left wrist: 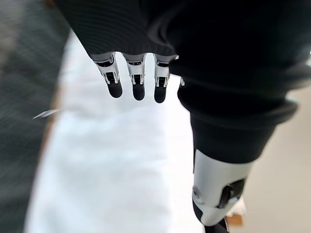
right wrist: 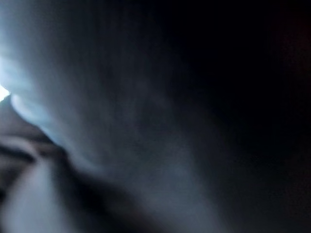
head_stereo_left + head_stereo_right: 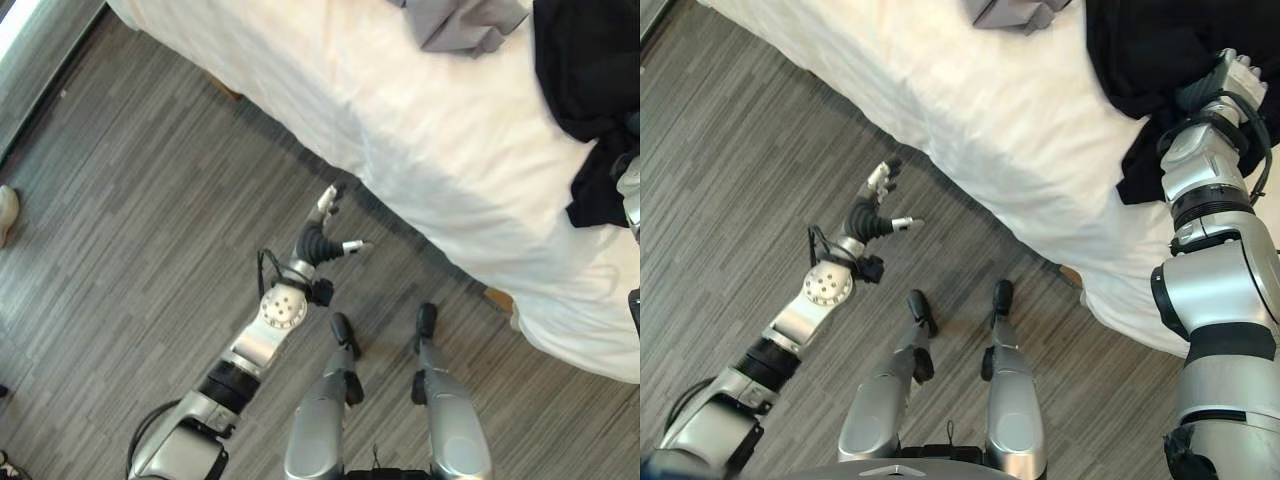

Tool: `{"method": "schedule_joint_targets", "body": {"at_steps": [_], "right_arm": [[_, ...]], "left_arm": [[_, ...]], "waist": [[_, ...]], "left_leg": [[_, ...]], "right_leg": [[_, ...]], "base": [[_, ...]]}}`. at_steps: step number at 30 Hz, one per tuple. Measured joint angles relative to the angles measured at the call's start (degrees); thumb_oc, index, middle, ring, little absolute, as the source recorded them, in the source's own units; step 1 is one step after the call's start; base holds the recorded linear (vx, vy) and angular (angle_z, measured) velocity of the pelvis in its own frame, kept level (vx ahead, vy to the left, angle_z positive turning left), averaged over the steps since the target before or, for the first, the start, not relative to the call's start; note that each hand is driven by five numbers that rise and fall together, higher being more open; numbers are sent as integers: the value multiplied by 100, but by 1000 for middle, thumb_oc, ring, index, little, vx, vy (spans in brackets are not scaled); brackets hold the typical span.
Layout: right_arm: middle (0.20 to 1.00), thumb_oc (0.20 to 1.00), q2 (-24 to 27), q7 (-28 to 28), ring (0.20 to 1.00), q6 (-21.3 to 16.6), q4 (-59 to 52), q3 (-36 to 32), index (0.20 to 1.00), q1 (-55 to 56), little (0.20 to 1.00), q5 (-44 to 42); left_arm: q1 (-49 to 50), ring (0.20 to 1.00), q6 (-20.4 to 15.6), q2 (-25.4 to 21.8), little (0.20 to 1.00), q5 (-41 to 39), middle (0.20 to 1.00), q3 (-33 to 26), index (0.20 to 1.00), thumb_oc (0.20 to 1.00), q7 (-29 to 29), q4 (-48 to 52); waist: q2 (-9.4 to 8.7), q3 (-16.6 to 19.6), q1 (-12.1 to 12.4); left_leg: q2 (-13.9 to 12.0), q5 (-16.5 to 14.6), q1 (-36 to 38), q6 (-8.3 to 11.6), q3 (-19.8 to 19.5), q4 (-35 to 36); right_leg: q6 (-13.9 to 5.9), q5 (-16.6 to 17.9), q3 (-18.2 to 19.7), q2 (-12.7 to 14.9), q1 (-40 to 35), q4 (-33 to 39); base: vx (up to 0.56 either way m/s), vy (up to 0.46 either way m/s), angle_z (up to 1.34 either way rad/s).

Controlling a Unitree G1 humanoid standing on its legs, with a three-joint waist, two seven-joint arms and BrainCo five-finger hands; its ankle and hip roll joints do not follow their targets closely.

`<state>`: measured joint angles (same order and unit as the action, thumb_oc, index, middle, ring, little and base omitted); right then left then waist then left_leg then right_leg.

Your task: Pick up bed clothes into laundry basket.

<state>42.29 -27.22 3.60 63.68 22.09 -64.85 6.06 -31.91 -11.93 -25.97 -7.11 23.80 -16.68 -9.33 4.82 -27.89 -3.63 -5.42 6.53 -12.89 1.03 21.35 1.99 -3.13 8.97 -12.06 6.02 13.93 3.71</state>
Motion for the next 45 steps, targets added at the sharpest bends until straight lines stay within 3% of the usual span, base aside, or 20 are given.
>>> {"method": "schedule_joint_targets", "body": {"at_steps": [4, 7, 8, 10, 13, 20, 23, 25, 26, 27, 28, 29, 30, 32, 34, 35, 39, 40, 42, 45], "right_arm": [[200, 200, -1006, -29, 200, -372, -1773, -1159, 200, 2411, 200, -143], [200, 200, -1456, 189, 200, -586, -3181, -1591, 200, 4319, 200, 200], [200, 200, -1696, 284, 200, -676, -3067, -1610, 200, 5373, 200, 433], [200, 200, -2065, 555, 200, -632, -2365, -1430, 200, 6010, 200, 545], [200, 200, -2489, 934, 200, -547, -1117, -1496, 200, 6337, 200, 589], [200, 200, -1981, 1179, 200, -20, 672, -2408, 200, 7493, 200, 430], [200, 200, -1650, 1261, 200, 9, 915, -2404, 200, 7322, 200, 313], [200, 200, -1464, 1281, 200, -22, 974, -2380, 200, 7269, 200, 252], [200, 200, -1512, 1292, 200, -1, 1064, -2397, 200, 7083, 200, 243], [200, 200, -1732, 1384, 200, 6, 1005, -2383, 200, 7138, 200, 232], [200, 200, -1886, 1400, 200, -52, 975, -2331, 200, 7184, 200, 234], [200, 200, -1931, 1396, 200, -46, 993, -2305, 200, 7048, 200, 235], [200, 200, -1965, 1393, 200, -46, 1019, -2284, 200, 6926, 200, 244], [200, 200, -1961, 1431, 200, -53, 1146, -2255, 200, 6744, 200, 281], [200, 200, -2010, 1484, 200, -52, 1139, -2100, 200, 6769, 200, 299], [200, 200, -2172, 1583, 200, -75, 1113, -1976, 200, 6823, 200, 305], [200, 200, -2435, 1648, 200, -54, 1014, -1883, 200, 6924, 200, 432], [200, 200, -2456, 1656, 200, -49, 963, -1884, 200, 6988, 200, 473], [200, 200, -2504, 1619, 200, -5, 967, -1771, 200, 7080, 200, 530], [200, 200, -2611, 1625, 200, -9, 912, -1540, 200, 7091, 200, 565]], "left_arm": [[-170, 1000, 9, -279, 1000, 576, 1000, -712, 1000, 1000, -321, 686], [46, 1000, 238, -1510, 1000, 946, 1000, -1814, 1000, 1000, -314, 1725], [251, 1000, 248, -1390, 1000, 1263, 1000, -2375, 1000, 1000, -558, 1842], [460, 1000, 329, -1239, 1000, 1646, 1000, -2259, 1000, 1000, -746, 1347], [1218, 1000, 699, -1485, 1000, 2405, 1000, -2272, 1000, 1000, -832, 625], [1704, 1000, 1428, -1459, 1000, 3374, 1000, -2471, 1000, 1000, -818, -35], [1569, 1000, 1505, -1422, 1000, 3688, 1000, -2467, 1000, 1000, -797, -94], [1533, 1000, 1504, -1147, 1000, 3762, 1000, -2437, 1000, 1000, -796, -105], [1483, 1000, 1493, -1025, 1000, 3770, 1000, -2477, 1000, 1000, -805, -84], [1631, 1000, 1508, -1024, 1000, 3773, 1000, -2449, 1000, 1000, -802, -71], [1648, 1000, 1525, -1010, 1000, 3771, 1000, -2405, 1000, 1000, -801, -72], [1634, 1000, 1546, -964, 1000, 3760, 1000, -2428, 1000, 1000, -833, -79], [1647, 1000, 1550, -975, 1000, 3761, 1000, -2403, 1000, 1000, -832, -78], [1922, 1000, 1474, -586, 1000, 3712, 1000, -2460, 1000, 1000, -832, -29], [1961, 1000, 1368, -484, 1000, 3691, 1000, -2474, 1000, 1000, -839, -9], [2128, 1000, 1366, -473, 1000, 3618, 1000, -2535, 1000, 1000, -927, 205], [2873, 1000, 1369, -397, 1000, 3420, 1000, -2849, 1000, 1000, -1038, 586], [2902, 1000, 1365, -386, 1000, 3419, 1000, -2799, 1000, 1000, -1037, 594], [3020, 1000, 1378, -344, 1000, 3419, 1000, -2885, 1000, 1000, -1064, 611], [3102, 1000, 1369, -361, 1000, 3427, 1000, -2991, 1000, 1000, -1060, 632]], "waist": [[-80, 150, -277], [-226, 389, -459], [-328, 839, -485], [-589, 1245, -609], [-868, 1446, -645], [-1279, 1320, -728], [-1297, 1275, -735], [-770, 1352, -693], [-495, 1283, -429], [-676, 1370, -349], [-946, 1349, -349], [-996, 1219, -360], [-1002, 1166, -340], [-884, 1182, -253], [-735, 1241, -299], [-898, 1315, -229], [-1094, 1275, -249], [-1085, 1270, -235], [-1143, 1279, -206], [-1127, 1288, -257]], "left_leg": [[-25, -71, 803, 95, 53, 112], [-150, -195, 1018, 262, 143, 51], [-182, -206, 1134, 279, 193, 49], [-228, -265, 1451, 375, 326, -14], [-429, -516, 1640, 738, 429, -494], [-200, -628, 1252, 877, -1222, -1147], [276, -621, 1208, 767, -1260, -374], [200, -1130, 982, 470, -1618, -72], [-78, -556, 911, 252, -1470, -54], [49, -567, 995, 241, -1296, 17], [235, -568, 976, 277, -1220, -252], [235, -731, 628, 319, -1241, -820], [247, -781, 309, 377, -1255, -1284], [104, -669, 723, 263, -1241, -225], [-56, -500, 963, 358, -1122, -95], [93, -619, 1080, 243, -843, -108], [-3, -620, 1725, -27, -373, 221], [-14, -619, 1803, -31, -332, 252], [22, -834, 2012, -143, -358, 365], [88, -1004, 2132, -93, -364, 335]], "right_leg": [[-40, -257, 62, -23, -720, -24], [-15, -383, 204, -140, -836, -110], [8, -478, 263, -173, -866, -196], [-24, -713, 448, -228, -1019, -325], [107, -871, 1047, -429, -1007, -496], [291, -548, 1735, -298, -1116, -148], [263, -562, 1911, -74, -981, -83], [-9, -723, 1961, -448, -938, 13], [133, -972, 1874, -818, -410, -1346], [13, -1435, 1912, -765, -290, -2248], [141, -2074, 1878, -530, -477, -2419], [223, -2172, 2078, -478, -657, -2126], [228, -2073, 2264, -486, -701, -1896], [4, -1446, 2559, -240, -1315, -644], [-76, -1522, 2686, -231, -1475, -534], [-28, -1664, 2699, -62, -1405, -713], [-1236, -1320, 2673, -372, -474, -3216], [-1291, -1285, 2613, -390, -355, -3493], [-1064, -1366, 2208, -232, -100, -3659], [-775, -1359, 1647, 142, 7, -2246]], "base": [[173, 26, -9], [127, -2, -28], [142, 10, -21], [159, 3, -44], [66, -39, -104], [104, 37, -43], [260, 148, -53], [183, 93, -65], [204, 110, -101], [319, 210, -72], [380, 331, -22], [517, 454, 4], [520, 418, -71], [323, 170, -77], [272, 42, -59], [332, 73, -81], [194, 128, -69], [288, 125, -12], [238, 47, -15], [555, -9, -1]]}}
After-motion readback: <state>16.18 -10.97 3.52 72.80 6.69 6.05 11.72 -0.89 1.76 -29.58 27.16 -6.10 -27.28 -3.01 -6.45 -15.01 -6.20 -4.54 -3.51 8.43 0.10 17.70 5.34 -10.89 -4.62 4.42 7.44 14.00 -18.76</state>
